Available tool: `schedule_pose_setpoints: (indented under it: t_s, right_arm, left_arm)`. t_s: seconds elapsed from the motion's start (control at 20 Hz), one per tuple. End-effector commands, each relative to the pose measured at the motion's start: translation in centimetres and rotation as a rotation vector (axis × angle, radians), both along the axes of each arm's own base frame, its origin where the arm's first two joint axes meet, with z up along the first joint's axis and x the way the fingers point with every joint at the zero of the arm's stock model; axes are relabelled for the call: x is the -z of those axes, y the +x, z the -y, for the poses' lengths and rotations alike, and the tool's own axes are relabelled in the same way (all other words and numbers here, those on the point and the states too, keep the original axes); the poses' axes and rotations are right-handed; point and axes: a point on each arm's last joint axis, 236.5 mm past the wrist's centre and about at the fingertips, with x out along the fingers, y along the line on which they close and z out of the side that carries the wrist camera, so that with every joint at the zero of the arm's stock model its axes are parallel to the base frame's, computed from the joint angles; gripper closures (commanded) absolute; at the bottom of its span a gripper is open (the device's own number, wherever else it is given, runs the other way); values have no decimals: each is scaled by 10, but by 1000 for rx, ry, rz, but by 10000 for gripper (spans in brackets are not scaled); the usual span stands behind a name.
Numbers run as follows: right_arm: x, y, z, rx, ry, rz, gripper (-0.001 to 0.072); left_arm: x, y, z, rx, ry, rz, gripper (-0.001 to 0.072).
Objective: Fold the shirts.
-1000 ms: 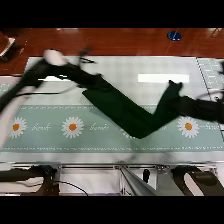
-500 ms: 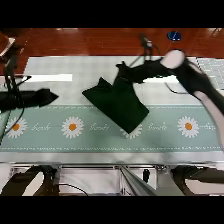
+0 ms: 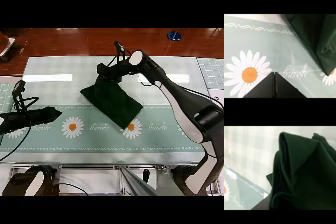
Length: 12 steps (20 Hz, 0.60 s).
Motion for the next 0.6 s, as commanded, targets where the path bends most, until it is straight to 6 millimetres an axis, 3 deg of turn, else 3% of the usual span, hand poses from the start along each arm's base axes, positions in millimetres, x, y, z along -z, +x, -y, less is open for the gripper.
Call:
schedule_pose_setpoints:
  t_s: [0.0,0.1,0.25,0.35,0.45,0.55]
  right_arm:
    - [10,0,-16,19,48,-48,335]
    - [2,-2,-14,15,67,-63,295]
    - [-31,-4,36,-17,50,-91,295]
    - [-59,-18,99,-79,-126,-25,295]
    - [-89,-37,185,-71,-445,81,295]
    - [-122,-60,275,55,-751,187,295]
  left_arm:
    - [2,3,-1,-20,-6,14,687]
    - [0,7,-3,-31,-4,29,687]
    - [1,4,-1,-22,-7,19,687]
    - [1,4,-1,-20,-7,16,687]
    - [1,4,-1,-20,-7,16,687]
    - [1,4,-1,-21,-8,16,687]
